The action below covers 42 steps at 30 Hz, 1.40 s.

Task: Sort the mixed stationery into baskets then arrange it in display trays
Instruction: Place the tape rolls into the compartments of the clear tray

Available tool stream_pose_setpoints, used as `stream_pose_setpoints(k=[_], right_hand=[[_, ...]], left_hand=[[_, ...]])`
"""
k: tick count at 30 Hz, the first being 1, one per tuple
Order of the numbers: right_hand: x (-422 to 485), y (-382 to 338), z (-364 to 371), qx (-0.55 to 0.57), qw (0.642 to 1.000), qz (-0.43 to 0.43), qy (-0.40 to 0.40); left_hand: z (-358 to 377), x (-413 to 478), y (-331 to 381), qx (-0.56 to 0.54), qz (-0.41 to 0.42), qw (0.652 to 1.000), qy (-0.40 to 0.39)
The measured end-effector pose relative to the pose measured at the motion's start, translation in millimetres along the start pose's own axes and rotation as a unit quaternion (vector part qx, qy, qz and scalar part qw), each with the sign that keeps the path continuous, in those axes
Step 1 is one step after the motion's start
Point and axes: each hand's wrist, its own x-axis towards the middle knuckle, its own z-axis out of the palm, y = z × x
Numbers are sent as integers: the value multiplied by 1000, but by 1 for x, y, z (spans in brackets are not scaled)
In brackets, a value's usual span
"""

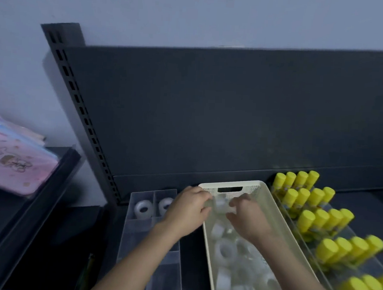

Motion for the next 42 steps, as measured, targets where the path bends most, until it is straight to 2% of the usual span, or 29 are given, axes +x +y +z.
stream_pose_setpoints(k=[3, 5, 7, 10, 15, 18, 21, 24, 27, 29, 32, 37, 39, 42], right_hand=[[-6, 16, 1, -8, 999, 4, -44], [-8, 25, 1, -19, 998, -2, -66], [-10, 29, 0, -5, 998, -1, -59], [-11, 29, -4, 76, 996, 34, -15], [-11, 31, -7, 254, 961, 95, 47], [-14, 31, -8, 416, 900, 123, 46], [-18, 30, -10, 496, 855, 141, 55], [-20, 25, -15, 548, 823, 139, 50], [-22, 9, -23, 588, 801, 112, 30], [-23, -5, -27, 594, 799, 93, 11], [-21, -30, -29, 586, 807, 68, -31], [-13, -71, -14, 612, 785, 45, -84], [-9, -86, -7, 614, 784, 33, -92], [1, -102, 5, 617, 779, 38, -100]], left_hand=[[16, 8, 19, 109, 26, 987, -113], [24, 11, 27, 170, 9, 971, -167], [29, 14, 31, 202, -15, 961, -187], [32, 15, 35, 202, -41, 957, -204], [35, 15, 34, 90, -86, 981, -148], [37, 11, 31, 32, -86, 988, -123], [35, 7, 30, -59, -87, 991, -80], [23, 4, 26, -175, -102, 979, -24], [5, -1, 21, -299, -136, 944, 29], [-7, -5, 14, -334, -157, 927, 71], [-27, -12, -2, -366, -184, 905, 115], [-56, -27, -48, -336, -232, 895, 180], [-64, -33, -70, -319, -255, 897, 167], [-71, -37, -97, -223, -271, 930, 110]])
